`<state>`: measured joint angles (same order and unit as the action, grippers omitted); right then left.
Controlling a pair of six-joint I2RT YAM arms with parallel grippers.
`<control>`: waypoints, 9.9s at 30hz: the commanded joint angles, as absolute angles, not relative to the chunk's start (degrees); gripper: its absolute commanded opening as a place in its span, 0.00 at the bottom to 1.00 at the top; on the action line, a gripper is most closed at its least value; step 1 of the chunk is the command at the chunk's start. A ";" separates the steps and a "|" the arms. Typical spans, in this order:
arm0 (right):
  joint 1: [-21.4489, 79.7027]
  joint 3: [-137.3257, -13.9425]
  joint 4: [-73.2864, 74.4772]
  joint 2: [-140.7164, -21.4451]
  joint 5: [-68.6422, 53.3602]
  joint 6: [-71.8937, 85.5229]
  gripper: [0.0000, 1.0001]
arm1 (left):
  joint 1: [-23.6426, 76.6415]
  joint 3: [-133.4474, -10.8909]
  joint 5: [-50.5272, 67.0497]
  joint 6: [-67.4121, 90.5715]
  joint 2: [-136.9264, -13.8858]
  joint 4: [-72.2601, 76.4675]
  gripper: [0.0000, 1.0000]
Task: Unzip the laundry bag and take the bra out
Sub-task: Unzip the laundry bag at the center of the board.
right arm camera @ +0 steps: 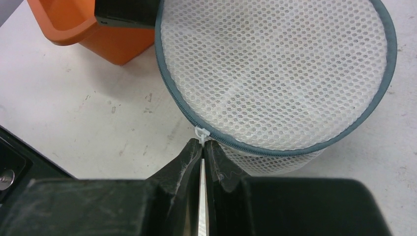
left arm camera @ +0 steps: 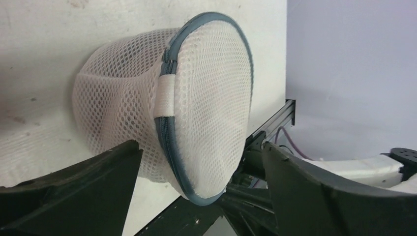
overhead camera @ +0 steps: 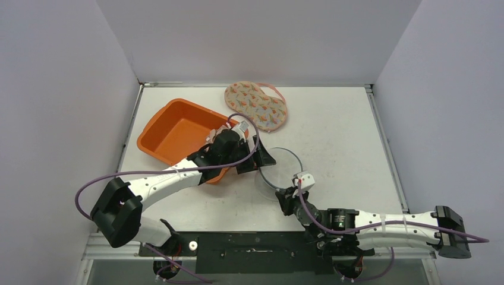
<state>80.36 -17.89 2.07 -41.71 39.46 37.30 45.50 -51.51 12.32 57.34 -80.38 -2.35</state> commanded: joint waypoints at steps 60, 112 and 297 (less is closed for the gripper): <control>79.37 -19.73 1.42 -44.24 38.84 36.85 0.05 | 48.34 -39.97 7.90 66.94 -70.71 3.52 0.00; 79.10 -25.90 -18.88 -63.32 26.76 27.23 0.05 | 48.54 -35.30 5.97 73.97 -64.79 1.00 0.77; 76.82 -27.82 7.51 -44.69 33.61 34.60 0.05 | 42.73 -42.55 11.09 65.88 -68.97 -1.66 0.00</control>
